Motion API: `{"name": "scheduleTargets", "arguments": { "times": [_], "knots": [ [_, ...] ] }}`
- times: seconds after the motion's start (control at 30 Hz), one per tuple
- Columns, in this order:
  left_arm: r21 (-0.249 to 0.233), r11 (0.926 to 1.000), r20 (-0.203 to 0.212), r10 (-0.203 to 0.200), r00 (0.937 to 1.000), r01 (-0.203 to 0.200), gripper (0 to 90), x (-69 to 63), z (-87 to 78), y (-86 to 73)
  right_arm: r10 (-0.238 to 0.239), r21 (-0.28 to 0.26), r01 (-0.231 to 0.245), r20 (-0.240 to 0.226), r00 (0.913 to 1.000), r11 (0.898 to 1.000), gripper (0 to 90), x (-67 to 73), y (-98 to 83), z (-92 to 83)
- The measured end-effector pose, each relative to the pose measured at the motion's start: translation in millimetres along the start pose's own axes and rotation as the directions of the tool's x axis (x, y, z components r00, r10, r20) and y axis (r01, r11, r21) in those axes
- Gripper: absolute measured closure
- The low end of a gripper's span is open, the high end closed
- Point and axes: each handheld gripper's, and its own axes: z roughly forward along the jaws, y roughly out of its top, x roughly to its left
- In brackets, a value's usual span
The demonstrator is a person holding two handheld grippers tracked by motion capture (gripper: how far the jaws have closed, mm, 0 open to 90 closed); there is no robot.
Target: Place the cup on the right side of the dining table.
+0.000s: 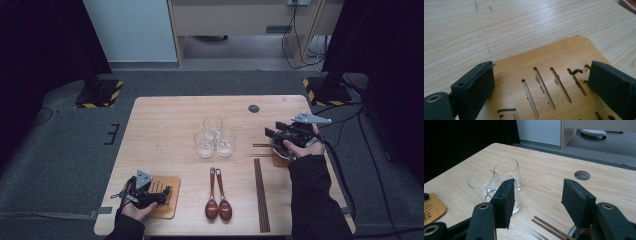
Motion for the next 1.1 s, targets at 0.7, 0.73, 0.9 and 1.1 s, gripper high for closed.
{"name": "scheduleTargets", "arguments": {
  "times": [0.7, 0.73, 0.9, 1.1],
  "knots": [
    [0.0, 1.0, 0.0, 0.0, 1.0, 0.0, 5.8, 0.0, 0.0, 0.0, -0.01, 0.028, 0.011, -0.027, 0.9996, 1.0, 43.4, 23.1, 8.5, 32.7],
    [0.0, 1.0, 0.0, 0.0, 1.0, 0.0, 5.8, 0.0, 0.0, 0.0, -0.012, 0.033, 0.013, -0.028, 0.9995, 0.999, 43.4, 24.8, 9.2, 36.0],
    [0.0, 1.0, 0.0, 0.0, 1.0, 0.0, 5.8, 0.0, 0.0, 0.0, -0.012, 0.045, 0.014, -0.038, 0.9992, 0.999, 43.5, 29.8, 11.7, 48.6],
    [0.0, 1.0, 0.0, 0.0, 1.0, 0.0, 5.7, 0.1, 0.0, 0.0, -0.009, 0.056, 0.012, -0.045, 0.9989, 0.998, 43.7, 34.1, 13.3, 59.4]
  ]
}}
